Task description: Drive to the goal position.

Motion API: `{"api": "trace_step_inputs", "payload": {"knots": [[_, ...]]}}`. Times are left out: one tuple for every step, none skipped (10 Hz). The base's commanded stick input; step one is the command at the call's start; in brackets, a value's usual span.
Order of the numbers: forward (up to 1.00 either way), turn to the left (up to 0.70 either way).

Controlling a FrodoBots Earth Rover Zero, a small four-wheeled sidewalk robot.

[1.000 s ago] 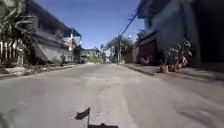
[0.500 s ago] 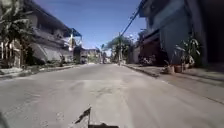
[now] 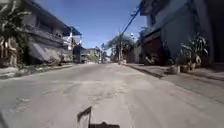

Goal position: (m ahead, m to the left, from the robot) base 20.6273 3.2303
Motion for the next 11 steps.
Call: {"api": "trace_step_inputs", "payload": {"knots": [[0.70,0.00],[0.70,0.00],[0.70,0.00],[0.70,0.00],[0.70,0.00],[0.70,0.00],[0.70,0.00],[0.70,0.00],[0.70,0.00],[0.70,0.00],[0.70,0.00]]}}
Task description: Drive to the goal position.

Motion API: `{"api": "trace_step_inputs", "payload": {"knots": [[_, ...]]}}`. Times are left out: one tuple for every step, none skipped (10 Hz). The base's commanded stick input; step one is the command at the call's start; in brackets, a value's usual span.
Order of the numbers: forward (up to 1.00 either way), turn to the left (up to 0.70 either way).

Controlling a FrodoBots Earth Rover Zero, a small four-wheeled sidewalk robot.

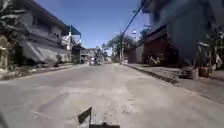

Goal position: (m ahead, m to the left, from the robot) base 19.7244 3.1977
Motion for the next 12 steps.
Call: {"api": "trace_step_inputs", "payload": {"knots": [[0.70,0.00],[0.70,0.00],[0.70,0.00],[0.70,0.00],[0.70,0.00],[0.70,0.00],[0.70,0.00],[0.70,0.00],[0.70,0.00],[0.70,0.00],[0.70,0.00],[0.70,0.00]]}}
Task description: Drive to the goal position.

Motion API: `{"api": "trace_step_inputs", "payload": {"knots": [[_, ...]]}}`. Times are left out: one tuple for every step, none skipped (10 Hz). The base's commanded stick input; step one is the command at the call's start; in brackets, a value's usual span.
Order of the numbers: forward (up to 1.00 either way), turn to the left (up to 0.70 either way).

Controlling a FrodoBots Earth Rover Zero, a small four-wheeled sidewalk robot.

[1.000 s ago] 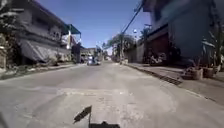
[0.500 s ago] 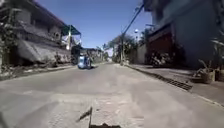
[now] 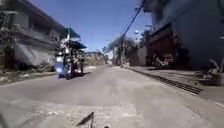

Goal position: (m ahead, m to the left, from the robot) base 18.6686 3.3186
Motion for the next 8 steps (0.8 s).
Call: {"api": "trace_step_inputs", "payload": {"knots": [[0.70,0.00],[0.70,0.00],[0.70,0.00],[0.70,0.00],[0.70,0.00],[0.70,0.00],[0.70,0.00],[0.70,0.00]]}}
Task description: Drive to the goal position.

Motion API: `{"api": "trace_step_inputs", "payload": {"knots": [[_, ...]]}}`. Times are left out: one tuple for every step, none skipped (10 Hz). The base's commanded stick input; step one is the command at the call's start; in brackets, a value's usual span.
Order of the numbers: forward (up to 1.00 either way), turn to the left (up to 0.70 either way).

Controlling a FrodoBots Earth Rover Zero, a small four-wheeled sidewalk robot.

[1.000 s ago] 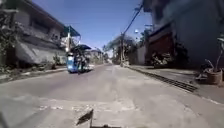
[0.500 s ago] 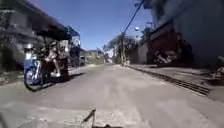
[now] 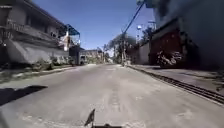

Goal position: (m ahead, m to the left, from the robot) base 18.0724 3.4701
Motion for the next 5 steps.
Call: {"api": "trace_step_inputs", "payload": {"knots": [[0.70,0.00],[0.70,0.00],[0.70,0.00],[0.70,0.00],[0.70,0.00]]}}
